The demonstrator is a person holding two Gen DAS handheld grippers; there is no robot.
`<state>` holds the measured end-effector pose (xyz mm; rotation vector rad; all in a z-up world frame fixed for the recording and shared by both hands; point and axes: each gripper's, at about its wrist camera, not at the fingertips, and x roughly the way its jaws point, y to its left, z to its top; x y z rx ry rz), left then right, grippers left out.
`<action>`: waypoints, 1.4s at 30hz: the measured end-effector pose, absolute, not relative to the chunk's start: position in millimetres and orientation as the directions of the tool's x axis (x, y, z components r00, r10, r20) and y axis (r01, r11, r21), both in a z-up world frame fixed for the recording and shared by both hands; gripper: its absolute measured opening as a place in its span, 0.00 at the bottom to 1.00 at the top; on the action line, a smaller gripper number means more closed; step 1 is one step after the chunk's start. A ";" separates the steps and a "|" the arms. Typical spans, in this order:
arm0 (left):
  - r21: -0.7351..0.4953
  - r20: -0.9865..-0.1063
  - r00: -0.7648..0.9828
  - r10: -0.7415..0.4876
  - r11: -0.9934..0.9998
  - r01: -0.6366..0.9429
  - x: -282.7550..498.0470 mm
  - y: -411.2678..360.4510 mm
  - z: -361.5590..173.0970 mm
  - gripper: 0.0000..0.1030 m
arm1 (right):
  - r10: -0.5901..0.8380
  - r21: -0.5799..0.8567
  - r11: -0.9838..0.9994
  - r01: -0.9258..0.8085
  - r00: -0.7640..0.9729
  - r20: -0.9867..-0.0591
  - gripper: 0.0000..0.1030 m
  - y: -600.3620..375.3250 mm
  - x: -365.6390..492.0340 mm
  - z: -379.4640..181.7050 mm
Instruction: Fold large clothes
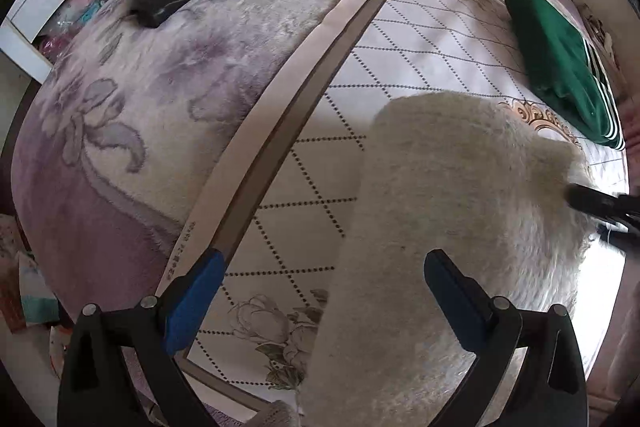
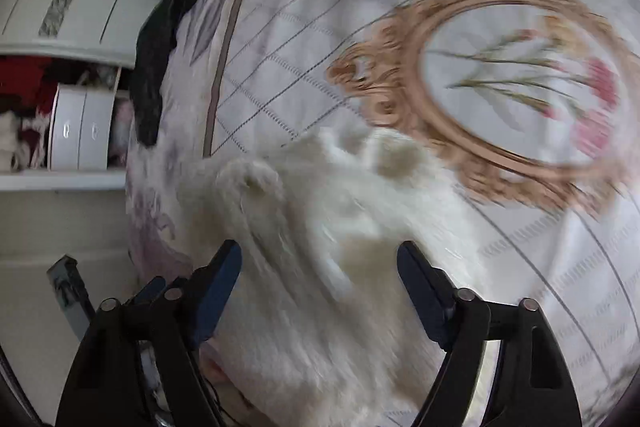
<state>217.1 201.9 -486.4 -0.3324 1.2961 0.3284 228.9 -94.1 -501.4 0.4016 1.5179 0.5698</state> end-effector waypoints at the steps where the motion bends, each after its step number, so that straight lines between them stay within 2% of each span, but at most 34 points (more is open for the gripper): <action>1: -0.056 -0.970 0.237 0.049 0.907 -0.417 215.8 202.9 -486.1 1.00 | 0.577 0.577 0.807 -0.125 -0.041 -0.815 0.12 -82.5 234.2 -494.6; 3: -0.048 -0.972 0.230 0.052 0.910 -0.412 210.4 203.9 -487.2 1.00 | 0.592 0.575 0.786 -0.228 0.009 -0.806 0.11 -64.1 237.5 -466.1; 5: -0.039 -0.975 0.215 0.057 0.907 -0.418 205.3 203.6 -490.1 1.00 | 0.600 0.570 0.783 -0.250 0.058 -0.798 0.11 -56.9 239.8 -451.5; 8: -0.062 -0.979 0.200 0.029 0.897 -0.437 194.2 200.7 -487.6 1.00 | 0.511 0.510 0.843 -0.168 -0.041 -0.858 0.16 -64.6 253.5 -489.5; 10: -0.105 -0.978 0.209 -0.008 0.883 -0.457 180.2 197.5 -479.9 1.00 | 0.556 0.558 0.825 -0.088 -0.056 -0.830 0.30 -88.8 246.8 -488.4; 12: -0.158 -0.976 0.212 -0.057 0.852 -0.499 162.6 193.3 -475.1 0.99 | 0.558 0.558 0.829 -0.037 -0.015 -0.830 0.69 -125.6 236.6 -482.7; 14: -0.224 -0.970 0.211 -0.125 0.798 -0.559 146.0 187.5 -477.0 0.98 | 0.524 0.525 0.851 0.021 0.046 -0.851 0.76 -168.6 216.8 -480.2; 17: -0.331 -0.944 0.208 -0.258 0.702 -0.631 132.5 174.9 -494.4 0.98 | 0.502 0.499 0.863 0.076 -0.041 -0.864 0.76 -193.0 190.2 -514.8; 19: -0.424 -0.895 0.202 -0.397 0.623 -0.657 133.9 158.0 -520.1 0.98 | 0.539 0.527 0.842 0.117 -0.129 -0.832 0.75 -204.1 167.6 -544.9; 20: -0.441 -0.883 0.203 -0.423 0.600 -0.667 135.1 153.4 -527.7 0.98 | 0.575 0.559 0.818 0.137 -0.152 -0.804 0.57 -207.0 157.4 -555.7; 21: -0.461 -0.866 0.208 -0.454 0.566 -0.684 137.1 147.4 -539.5 0.97 | 0.598 0.579 0.801 0.154 -0.145 -0.788 0.31 -209.1 150.9 -560.7; 23: -0.483 -0.848 0.233 -0.476 0.513 -0.710 140.9 140.7 -554.7 0.80 | 0.672 0.632 0.734 0.247 -0.134 -0.728 0.21 -213.8 134.6 -575.2; 24: -0.477 -0.851 0.235 -0.469 0.507 -0.718 142.5 139.7 -557.1 0.77 | 0.716 0.659 0.685 0.310 -0.119 -0.688 0.15 -218.0 128.6 -580.4; 26: -0.466 -0.863 0.253 -0.437 0.496 -0.733 143.3 139.2 -557.0 0.68 | 0.784 0.689 0.581 0.434 -0.069 -0.617 0.15 -226.1 116.5 -588.8; 28: -0.444 -0.884 0.266 -0.383 0.512 -0.735 141.3 135.9 -548.4 0.47 | 0.754 0.672 0.613 0.416 -0.051 -0.655 0.14 -232.9 115.3 -585.3; 30: -0.434 -0.895 0.275 -0.353 0.538 -0.723 141.5 127.4 -533.6 0.37 | 0.726 0.656 0.648 0.386 -0.053 -0.686 0.14 -236.1 117.2 -581.7; 34: -0.418 -0.908 0.307 -0.284 0.655 -0.629 152.1 91.0 -498.6 0.36 | 0.745 0.662 0.627 0.411 -0.069 -0.663 0.14 -240.6 117.5 -592.0; 36: -0.365 -0.931 0.263 -0.254 0.696 -0.618 155.2 85.0 -515.9 0.36 | 0.742 0.658 0.634 0.406 -0.081 -0.665 0.14 -237.2 122.5 -598.4; 38: -0.363 -0.931 0.220 -0.292 0.670 -0.648 153.2 94.3 -540.7 0.37 | 0.693 0.621 0.692 0.368 -0.099 -0.714 0.15 -242.9 128.4 -595.2; 41: -0.395 -0.916 0.222 -0.335 0.648 -0.651 152.9 101.0 -538.7 0.42 | 0.564 0.519 0.810 0.274 -0.120 -0.817 0.37 -231.3 135.8 -590.2; 42: -0.391 -0.917 0.212 -0.337 0.658 -0.644 154.1 99.8 -535.8 0.44 | 0.538 0.498 0.829 0.254 -0.119 -0.834 0.40 -232.0 136.8 -586.8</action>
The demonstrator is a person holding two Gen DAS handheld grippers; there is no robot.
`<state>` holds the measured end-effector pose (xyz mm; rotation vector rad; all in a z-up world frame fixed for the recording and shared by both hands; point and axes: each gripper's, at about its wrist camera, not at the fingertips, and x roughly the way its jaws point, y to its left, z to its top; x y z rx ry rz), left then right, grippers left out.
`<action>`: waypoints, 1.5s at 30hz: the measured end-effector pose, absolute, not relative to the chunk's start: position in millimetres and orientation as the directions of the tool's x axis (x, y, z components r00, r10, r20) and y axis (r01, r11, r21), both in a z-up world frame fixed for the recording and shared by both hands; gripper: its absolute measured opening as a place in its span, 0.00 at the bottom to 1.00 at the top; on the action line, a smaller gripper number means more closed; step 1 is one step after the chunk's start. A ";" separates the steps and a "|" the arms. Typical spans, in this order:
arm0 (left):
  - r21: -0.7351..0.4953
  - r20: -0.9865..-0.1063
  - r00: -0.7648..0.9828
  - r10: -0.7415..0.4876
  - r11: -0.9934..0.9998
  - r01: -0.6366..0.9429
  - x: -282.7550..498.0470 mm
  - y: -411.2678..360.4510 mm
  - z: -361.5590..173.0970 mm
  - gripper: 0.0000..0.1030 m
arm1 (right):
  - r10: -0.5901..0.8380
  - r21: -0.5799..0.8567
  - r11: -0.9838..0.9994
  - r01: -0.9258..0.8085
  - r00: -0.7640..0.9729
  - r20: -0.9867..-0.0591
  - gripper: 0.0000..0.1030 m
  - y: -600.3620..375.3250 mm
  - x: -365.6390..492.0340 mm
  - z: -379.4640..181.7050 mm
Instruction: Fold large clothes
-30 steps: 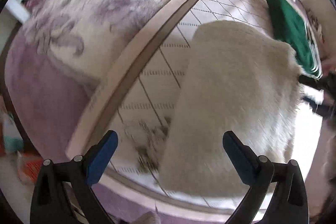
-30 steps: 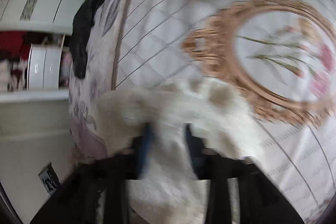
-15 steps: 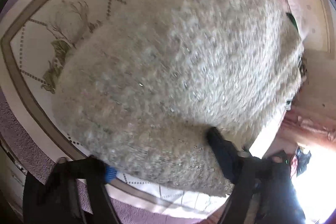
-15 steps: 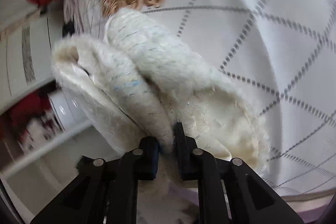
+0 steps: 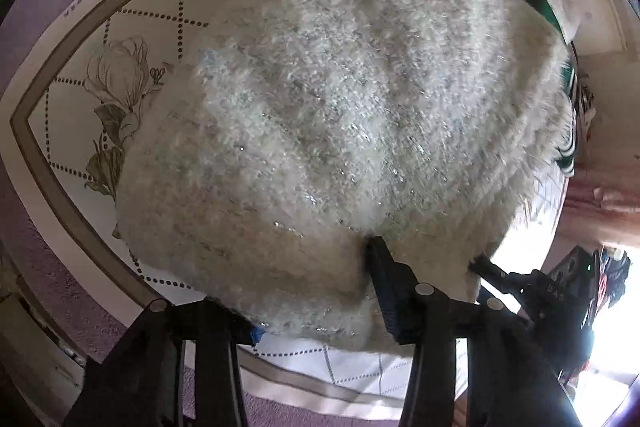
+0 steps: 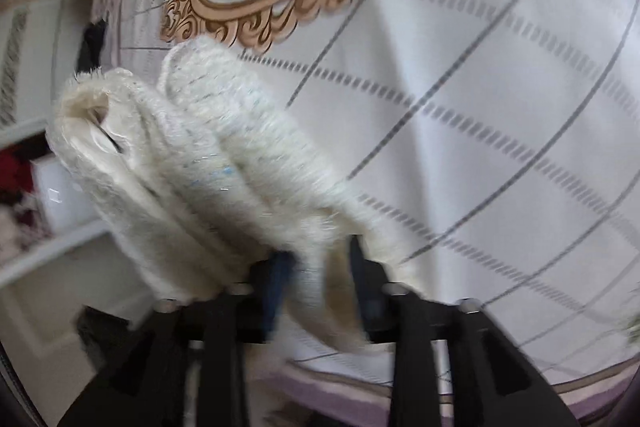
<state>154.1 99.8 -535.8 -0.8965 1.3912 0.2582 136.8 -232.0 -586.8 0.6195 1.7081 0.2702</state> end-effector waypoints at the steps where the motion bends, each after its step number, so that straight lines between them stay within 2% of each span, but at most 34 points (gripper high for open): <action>1: -0.389 -0.918 0.205 -0.341 0.661 -0.642 154.4 99.4 -532.9 0.44 | 0.511 0.477 0.849 0.226 -0.127 -0.850 0.40 -231.3 138.2 -582.1; 5: -0.386 -0.918 0.198 -0.344 0.661 -0.643 157.2 109.4 -516.0 0.50 | 0.482 0.474 0.872 0.120 -0.051 -0.875 0.43 -222.5 147.9 -546.2; 6: -0.378 -0.922 0.197 -0.333 0.672 -0.636 156.1 107.9 -510.9 0.55 | 0.486 0.482 0.871 0.094 -0.029 -0.873 0.43 -219.6 150.7 -536.8; 7: -0.372 -0.925 0.192 -0.327 0.683 -0.629 157.4 106.2 -508.0 0.67 | 0.508 0.508 0.860 0.052 0.011 -0.861 0.43 -214.5 156.6 -527.7; 9: -0.341 -0.938 0.167 -0.304 0.714 -0.612 151.8 103.7 -501.6 0.79 | 0.502 0.502 0.865 -0.010 0.026 -0.865 0.42 -201.1 170.4 -526.9; 12: -0.292 -0.956 0.153 -0.251 0.749 -0.595 146.1 113.1 -486.8 0.79 | 0.384 0.384 0.923 -0.015 -0.025 -0.923 0.46 -191.0 191.1 -565.2; 14: -0.270 -0.963 0.152 -0.224 0.759 -0.592 145.8 119.2 -479.4 0.81 | 0.389 0.386 0.921 0.046 -0.083 -0.918 0.49 -188.3 199.8 -582.7; 17: -0.209 -0.977 0.158 -0.143 0.785 -0.583 138.8 133.0 -464.1 0.82 | 0.361 0.360 0.932 0.029 -0.048 -0.931 0.49 -189.0 198.7 -552.1; 20: -0.084 -0.989 0.151 0.001 0.828 -0.555 138.0 143.9 -452.9 0.83 | 0.418 0.418 0.908 0.012 -0.006 -0.908 0.52 -191.5 181.9 -514.5; 23: 0.022 -0.983 0.145 0.116 0.850 -0.527 138.8 153.4 -454.0 0.83 | 0.539 0.540 0.841 0.021 -0.100 -0.836 0.52 -176.4 153.5 -498.5; 25: 0.055 -0.979 0.143 0.146 0.862 -0.504 145.3 158.3 -461.2 0.83 | 0.544 0.550 0.835 -0.001 -0.146 -0.826 0.54 -157.2 136.3 -499.7; 27: 0.063 -0.980 0.138 0.146 0.875 -0.481 153.8 160.6 -474.4 0.85 | 0.510 0.529 0.846 -0.064 -0.188 -0.839 0.54 -132.1 122.9 -509.3; 29: 0.068 -0.981 0.131 0.142 0.888 -0.456 157.9 161.2 -484.2 0.91 | 0.404 0.441 0.886 -0.141 -0.229 -0.885 0.54 -108.7 110.2 -529.0; 30: 0.078 -0.980 0.128 0.150 0.892 -0.446 160.4 159.7 -488.8 0.91 | 0.341 0.381 0.909 -0.170 -0.226 -0.913 0.56 -101.0 107.7 -537.9; 32: 0.093 -0.980 0.120 0.159 0.900 -0.427 165.8 160.1 -492.3 0.91 | 0.270 0.308 0.941 -0.143 -0.237 -0.933 0.70 -100.9 107.1 -566.1; 35: 0.057 -0.982 0.141 0.129 0.903 -0.426 167.1 167.3 -488.1 0.91 | 0.339 0.364 0.930 -0.051 -0.263 -0.903 0.72 -110.7 113.6 -567.9; 38: -0.009 -0.977 0.195 0.082 0.907 -0.422 173.5 178.7 -484.2 0.91 | 0.390 0.399 0.917 -0.018 -0.178 -0.904 0.74 -127.3 121.7 -538.5; 41: -0.065 -0.966 0.257 0.032 0.930 -0.363 190.9 183.9 -484.8 0.91 | 0.405 0.406 0.914 -0.003 -0.031 -0.914 0.96 -152.3 140.3 -514.1; 43: -0.083 -0.962 0.274 0.005 0.948 -0.309 207.8 182.8 -491.5 0.92 | 0.376 0.376 0.926 -0.023 0.034 -0.926 0.96 -158.5 160.4 -516.7; 45: -0.158 -0.956 0.284 -0.078 0.949 -0.272 225.8 183.5 -505.4 0.92 | 0.370 0.369 0.929 -0.029 0.032 -0.928 0.96 -160.4 182.7 -532.7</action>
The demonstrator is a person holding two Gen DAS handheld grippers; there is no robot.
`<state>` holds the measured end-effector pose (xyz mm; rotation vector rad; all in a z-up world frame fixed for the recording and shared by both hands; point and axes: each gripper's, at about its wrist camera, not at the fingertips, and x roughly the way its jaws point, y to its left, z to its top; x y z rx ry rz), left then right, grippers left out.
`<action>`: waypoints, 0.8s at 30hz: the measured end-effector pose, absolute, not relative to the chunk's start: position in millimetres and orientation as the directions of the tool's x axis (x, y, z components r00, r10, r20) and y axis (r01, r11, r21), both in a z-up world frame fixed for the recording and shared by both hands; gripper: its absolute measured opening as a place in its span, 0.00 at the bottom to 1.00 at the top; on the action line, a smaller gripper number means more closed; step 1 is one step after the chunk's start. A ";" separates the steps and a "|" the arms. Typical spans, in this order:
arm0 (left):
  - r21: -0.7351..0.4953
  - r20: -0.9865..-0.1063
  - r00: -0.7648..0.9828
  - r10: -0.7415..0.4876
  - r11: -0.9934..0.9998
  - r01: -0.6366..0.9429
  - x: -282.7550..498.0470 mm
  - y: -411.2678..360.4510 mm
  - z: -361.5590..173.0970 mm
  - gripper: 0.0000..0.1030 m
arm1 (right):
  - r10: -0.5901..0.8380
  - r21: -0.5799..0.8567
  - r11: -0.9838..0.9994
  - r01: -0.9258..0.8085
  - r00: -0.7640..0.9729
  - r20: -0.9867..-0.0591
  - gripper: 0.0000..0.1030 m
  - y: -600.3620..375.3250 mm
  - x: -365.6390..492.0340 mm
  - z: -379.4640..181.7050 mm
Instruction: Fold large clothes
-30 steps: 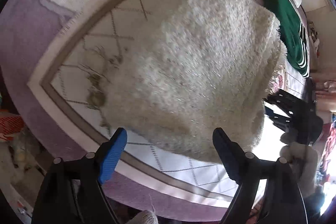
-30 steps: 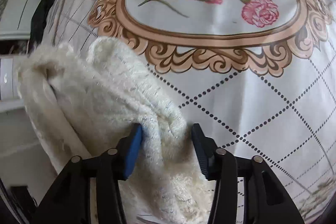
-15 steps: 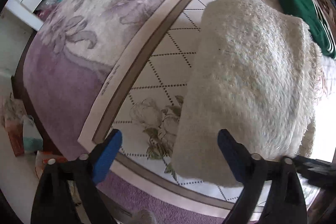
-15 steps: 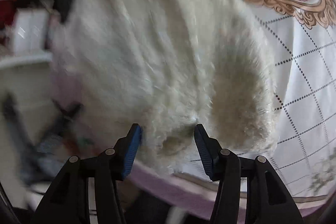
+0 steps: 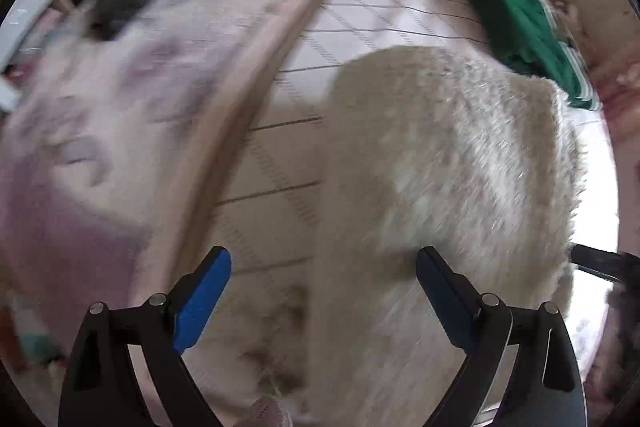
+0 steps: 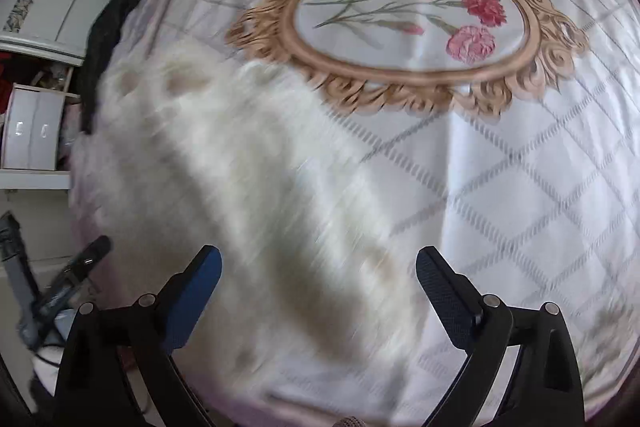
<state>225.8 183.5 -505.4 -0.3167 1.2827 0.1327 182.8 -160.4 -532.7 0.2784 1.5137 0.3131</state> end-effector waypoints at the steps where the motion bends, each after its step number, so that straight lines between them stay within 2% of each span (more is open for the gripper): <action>1: -0.197 -0.951 0.287 -0.118 0.944 -0.265 234.1 184.7 -512.5 0.92 | 0.397 0.397 0.918 -0.019 -0.001 -0.918 0.96 -160.0 196.0 -545.3; 5: -0.347 -0.912 0.313 -0.266 0.906 -0.242 251.5 188.0 -526.7 0.96 | 0.565 0.566 0.824 0.032 -0.131 -0.815 0.99 -162.3 221.5 -608.9; 8: -0.421 -0.885 0.316 -0.341 0.875 -0.237 259.5 184.6 -529.8 0.96 | 0.637 0.642 0.767 -0.001 -0.126 -0.761 0.96 -152.5 231.0 -608.6; 11: -0.429 -0.880 0.321 -0.350 0.875 -0.224 265.8 175.3 -526.3 0.94 | 0.691 0.698 0.716 0.008 -0.155 -0.706 0.69 -135.4 238.1 -609.3; 13: -0.394 -0.887 0.340 -0.313 0.897 -0.201 268.3 167.5 -517.9 0.90 | 0.686 0.692 0.721 0.020 -0.156 -0.711 0.57 -119.9 239.6 -611.4; 14: -0.352 -0.893 0.360 -0.271 0.918 -0.183 269.6 161.4 -509.2 0.88 | 0.711 0.713 0.699 0.048 -0.154 -0.687 0.48 -117.2 239.7 -612.3; 15: -0.331 -0.895 0.370 -0.251 0.928 -0.170 270.6 159.2 -503.5 0.85 | 0.735 0.734 0.675 0.073 -0.149 -0.661 0.43 -114.3 240.1 -611.3; 18: -0.331 -0.889 0.383 -0.250 0.930 -0.161 281.4 157.7 -488.1 0.83 | 0.765 0.758 0.643 0.109 -0.129 -0.631 0.38 -103.1 240.1 -601.4; 24: -0.334 -0.890 0.372 -0.264 0.933 -0.137 299.8 151.2 -463.0 0.82 | 0.785 0.768 0.617 0.171 -0.076 -0.615 0.37 -92.5 239.9 -578.3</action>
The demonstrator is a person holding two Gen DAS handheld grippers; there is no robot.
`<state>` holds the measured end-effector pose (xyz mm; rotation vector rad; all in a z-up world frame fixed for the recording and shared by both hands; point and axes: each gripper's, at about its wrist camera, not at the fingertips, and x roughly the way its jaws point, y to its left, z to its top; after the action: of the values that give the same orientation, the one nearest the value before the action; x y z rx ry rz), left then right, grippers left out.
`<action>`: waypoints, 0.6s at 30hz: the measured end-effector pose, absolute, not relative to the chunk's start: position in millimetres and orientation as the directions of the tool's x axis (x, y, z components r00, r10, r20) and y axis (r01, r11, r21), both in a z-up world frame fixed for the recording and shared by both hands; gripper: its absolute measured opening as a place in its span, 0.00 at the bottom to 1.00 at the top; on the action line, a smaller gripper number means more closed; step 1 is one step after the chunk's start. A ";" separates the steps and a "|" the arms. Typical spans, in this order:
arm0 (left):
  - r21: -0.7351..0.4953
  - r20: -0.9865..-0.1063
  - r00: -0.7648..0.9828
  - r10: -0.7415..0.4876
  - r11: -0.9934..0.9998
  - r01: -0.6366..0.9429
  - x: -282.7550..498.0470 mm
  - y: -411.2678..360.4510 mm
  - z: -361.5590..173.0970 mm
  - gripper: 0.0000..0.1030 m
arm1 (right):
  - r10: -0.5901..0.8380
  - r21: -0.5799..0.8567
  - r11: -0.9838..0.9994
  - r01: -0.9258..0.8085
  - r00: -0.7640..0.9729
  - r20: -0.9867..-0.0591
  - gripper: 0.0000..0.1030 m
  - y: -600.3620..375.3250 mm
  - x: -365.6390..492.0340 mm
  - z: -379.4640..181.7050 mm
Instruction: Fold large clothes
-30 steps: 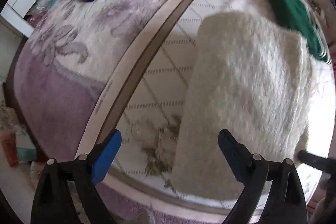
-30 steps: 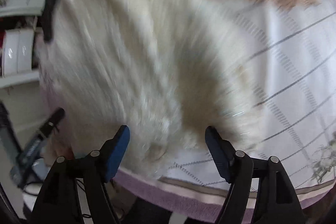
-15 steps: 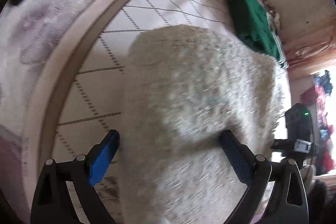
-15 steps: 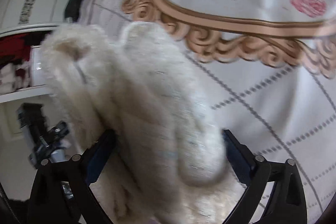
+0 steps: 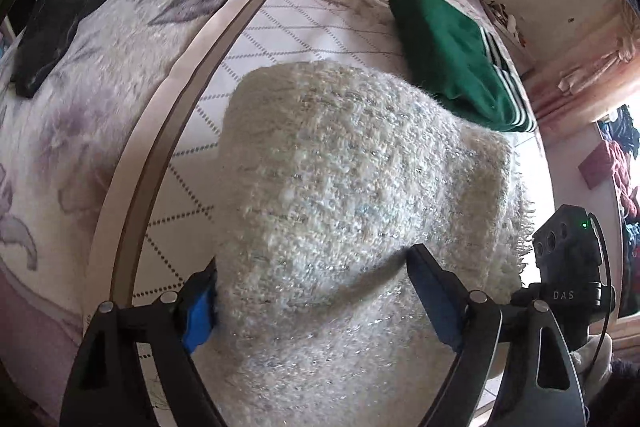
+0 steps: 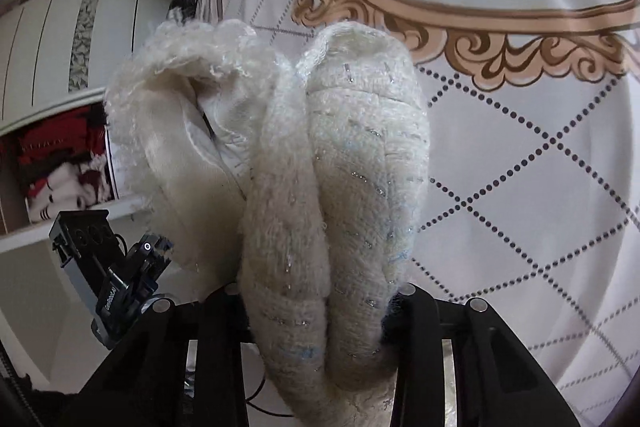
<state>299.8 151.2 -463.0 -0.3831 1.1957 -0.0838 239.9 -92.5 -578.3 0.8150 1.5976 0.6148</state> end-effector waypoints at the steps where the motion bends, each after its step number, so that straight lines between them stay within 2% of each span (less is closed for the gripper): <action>1: -0.335 -0.890 0.370 -0.267 0.933 -0.133 298.9 150.8 -459.6 0.82 | 0.784 0.767 0.617 0.173 -0.060 -0.618 0.37 -95.5 242.3 -572.1; 9: -0.325 -0.885 0.373 -0.280 0.944 -0.063 351.8 115.3 -401.3 0.82 | 0.790 0.782 0.594 0.190 0.043 -0.611 0.37 -143.9 281.6 -490.0; 18: -0.329 -0.877 0.377 -0.298 0.944 -0.019 510.3 33.0 -353.8 0.82 | 0.789 0.793 0.570 0.216 0.124 -0.602 0.37 -231.1 400.6 -417.1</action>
<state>510.3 33.0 -353.8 -0.3063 1.1756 -0.1825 400.6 -231.1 -417.1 0.9251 1.4230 0.5195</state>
